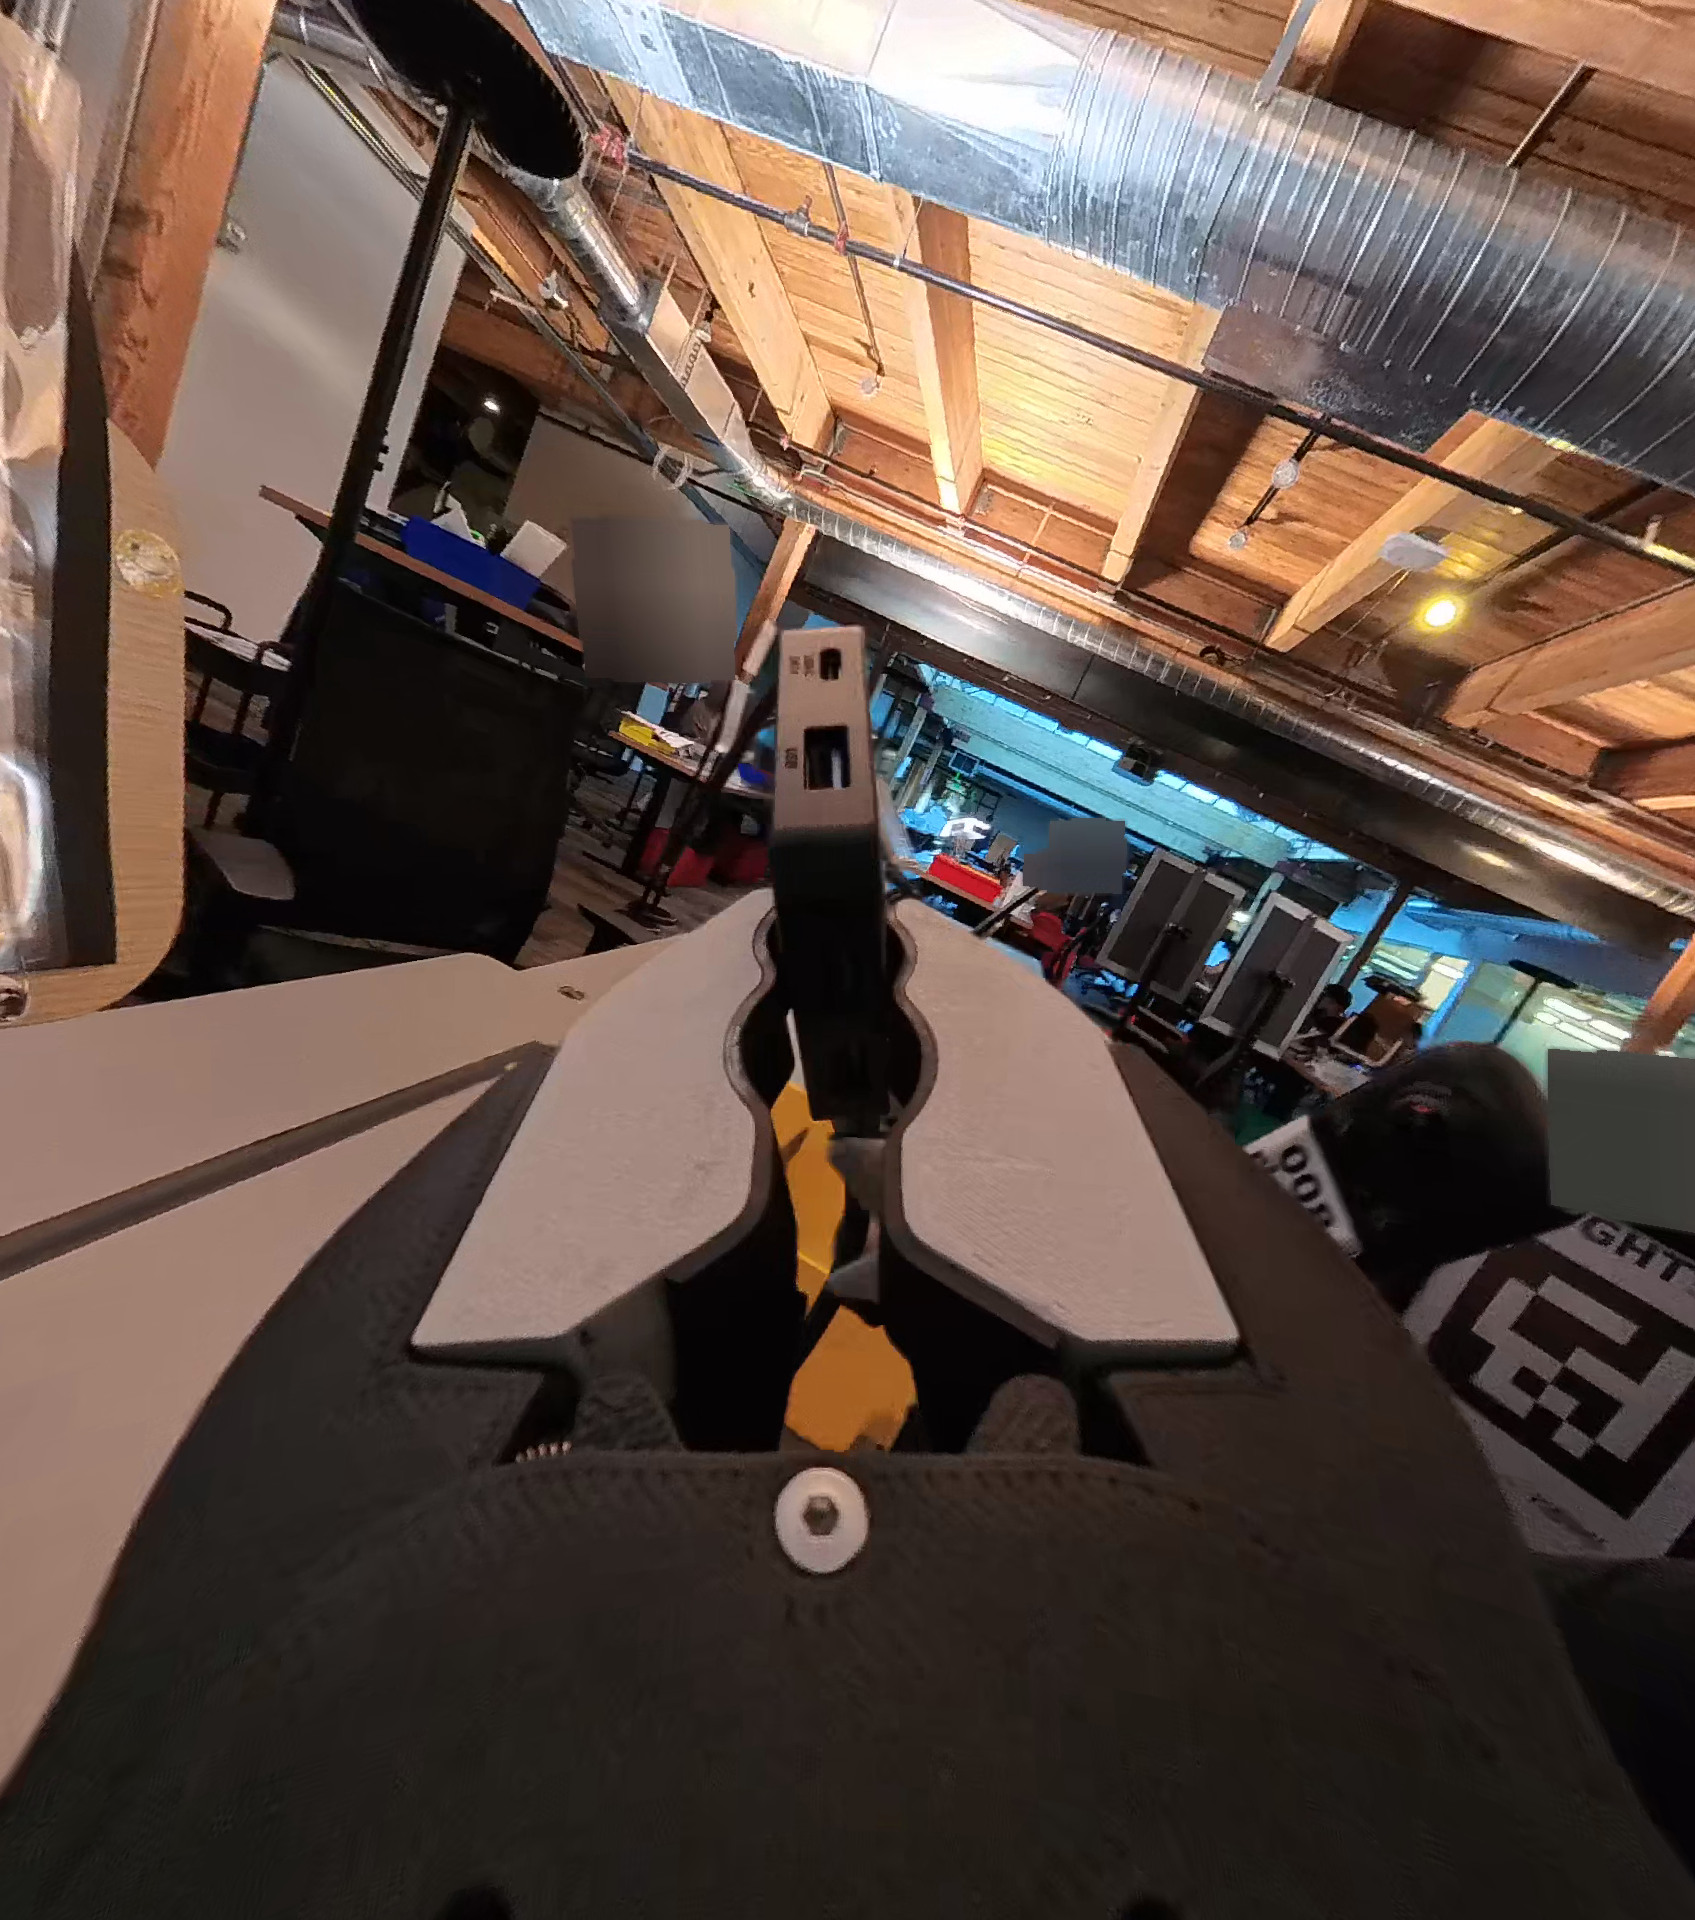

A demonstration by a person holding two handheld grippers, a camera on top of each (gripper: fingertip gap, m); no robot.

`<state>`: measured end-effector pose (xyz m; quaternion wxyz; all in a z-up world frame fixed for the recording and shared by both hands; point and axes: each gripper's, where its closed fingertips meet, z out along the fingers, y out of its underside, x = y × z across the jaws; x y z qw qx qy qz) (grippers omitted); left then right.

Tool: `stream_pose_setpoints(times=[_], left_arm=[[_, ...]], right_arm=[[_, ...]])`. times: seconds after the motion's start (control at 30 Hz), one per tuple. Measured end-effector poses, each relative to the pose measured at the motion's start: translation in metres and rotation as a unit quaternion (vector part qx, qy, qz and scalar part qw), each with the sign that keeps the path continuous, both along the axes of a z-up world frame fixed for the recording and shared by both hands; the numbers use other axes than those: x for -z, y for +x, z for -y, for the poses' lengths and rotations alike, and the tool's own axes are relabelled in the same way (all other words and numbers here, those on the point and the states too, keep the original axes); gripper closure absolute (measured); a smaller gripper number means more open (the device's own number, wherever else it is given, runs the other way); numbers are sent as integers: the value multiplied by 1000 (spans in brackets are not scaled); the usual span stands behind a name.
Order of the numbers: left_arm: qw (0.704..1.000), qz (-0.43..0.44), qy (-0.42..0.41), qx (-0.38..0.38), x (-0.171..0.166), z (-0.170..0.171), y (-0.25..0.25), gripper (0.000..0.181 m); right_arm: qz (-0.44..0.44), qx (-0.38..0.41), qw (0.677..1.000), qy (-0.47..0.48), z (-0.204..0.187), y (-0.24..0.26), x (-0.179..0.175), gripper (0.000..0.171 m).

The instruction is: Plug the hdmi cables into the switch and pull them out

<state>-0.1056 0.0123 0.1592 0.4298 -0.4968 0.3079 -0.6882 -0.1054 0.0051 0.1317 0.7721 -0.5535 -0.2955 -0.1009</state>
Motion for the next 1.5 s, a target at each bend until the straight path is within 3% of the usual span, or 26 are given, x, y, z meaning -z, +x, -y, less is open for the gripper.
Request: stream_pose_setpoints(times=[0.17, 0.33, 0.83, 0.9, 0.97, 1.1, 1.2, 1.27, 1.37, 1.5], left_arm=[[997, 26, -53, 53, -3, 8, 1, 169], [992, 36, -83, 89, -1, 7, 2, 169], [985, 110, -103, 88, -8, 0, 4, 169], [967, 212, -143, 22, -26, -38, -34, 169], [945, 277, -175, 9, -43, -76, -91, 169], [982, 181, -36, -23, -61, -57, -115, 169], [988, 154, 10, -4, -70, -31, -108, 168], [991, 129, 22, 19, -68, -18, -96, 168], [993, 113, 29, 35, -64, -9, -85, 168], [990, 117, 25, 80, -65, 3, -78, 168]], right_arm=[[17, 8, 998, 57, 7, -1, -4, 150], [22, 8, 999, 49, 9, -2, -3, 149], [-10, 26, 998, 57, 8, 1, -4, 149], [-4, 4, 997, 72, 18, -6, -3, 149], [25, 17, 997, 65, 21, -14, -2, 149], [19, 1, 999, 33, 24, -15, -12, 149], [5, -19, 1000, -6, 26, 4, -22, 149], [2, 10, 1000, 14, 35, 36, -42, 149], [-9, 25, 999, 48, 69, 89, -76, 149], [52, 51, 997, 26, 113, 161, -74, 149]])
